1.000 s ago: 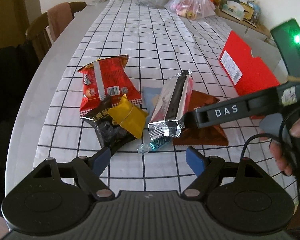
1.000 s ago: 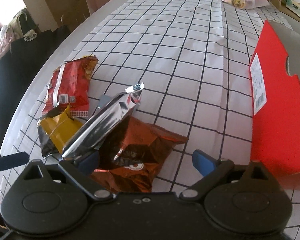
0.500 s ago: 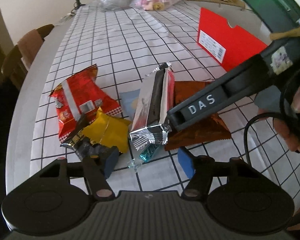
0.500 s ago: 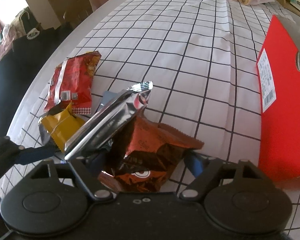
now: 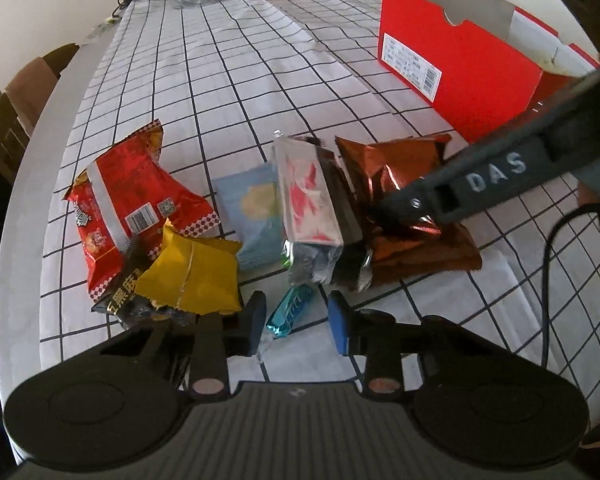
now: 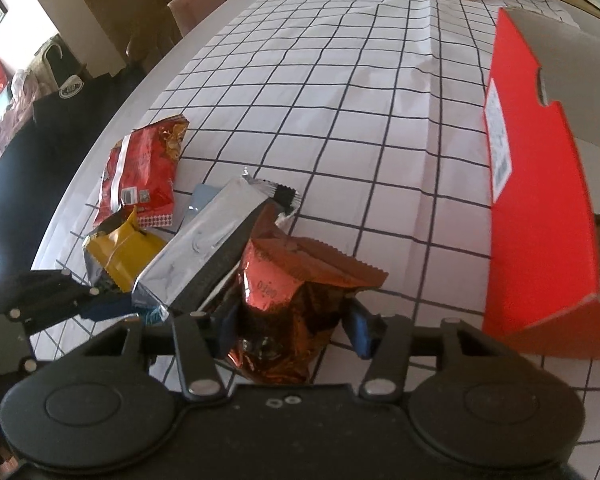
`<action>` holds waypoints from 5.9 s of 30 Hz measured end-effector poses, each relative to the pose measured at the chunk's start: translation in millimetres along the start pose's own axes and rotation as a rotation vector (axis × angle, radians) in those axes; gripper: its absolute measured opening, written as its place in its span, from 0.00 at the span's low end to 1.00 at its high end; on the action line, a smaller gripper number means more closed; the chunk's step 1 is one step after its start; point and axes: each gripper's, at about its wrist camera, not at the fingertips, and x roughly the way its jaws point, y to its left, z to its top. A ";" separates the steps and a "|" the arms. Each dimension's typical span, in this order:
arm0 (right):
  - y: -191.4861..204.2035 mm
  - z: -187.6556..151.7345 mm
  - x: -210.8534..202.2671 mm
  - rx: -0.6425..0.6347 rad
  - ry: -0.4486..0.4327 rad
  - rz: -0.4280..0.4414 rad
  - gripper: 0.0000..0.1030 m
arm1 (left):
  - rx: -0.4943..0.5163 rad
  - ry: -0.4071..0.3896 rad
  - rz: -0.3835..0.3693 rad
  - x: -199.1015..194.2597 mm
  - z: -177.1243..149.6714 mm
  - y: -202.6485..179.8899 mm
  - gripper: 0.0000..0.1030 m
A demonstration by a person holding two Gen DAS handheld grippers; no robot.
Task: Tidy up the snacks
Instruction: 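Grasp the copper bag with the right tool while the left tool grasps the teal candy, then lift both held snacks and carry them over the red box, then lower the snacks into the box and open both tools, then withdraw both tools from the box toward the remaining snacks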
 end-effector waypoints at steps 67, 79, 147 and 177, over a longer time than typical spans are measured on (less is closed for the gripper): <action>-175.6 -19.9 -207.7 0.241 -0.365 -0.166 0.34 | -0.097 -0.205 -0.153 -73.9 165.0 -140.9 0.12; -242.0 -4.3 -189.8 0.257 -0.308 -0.203 0.34 | -0.071 -0.146 -0.085 -22.4 220.0 -183.1 0.12; -145.8 -22.3 -219.1 0.163 -0.442 -0.140 0.90 | -0.078 -0.193 -0.145 -77.2 182.3 -141.3 0.60; -3.1 -25.8 -155.5 0.069 -0.386 -0.055 1.00 | -0.326 -0.225 -0.034 -117.7 57.8 12.9 0.78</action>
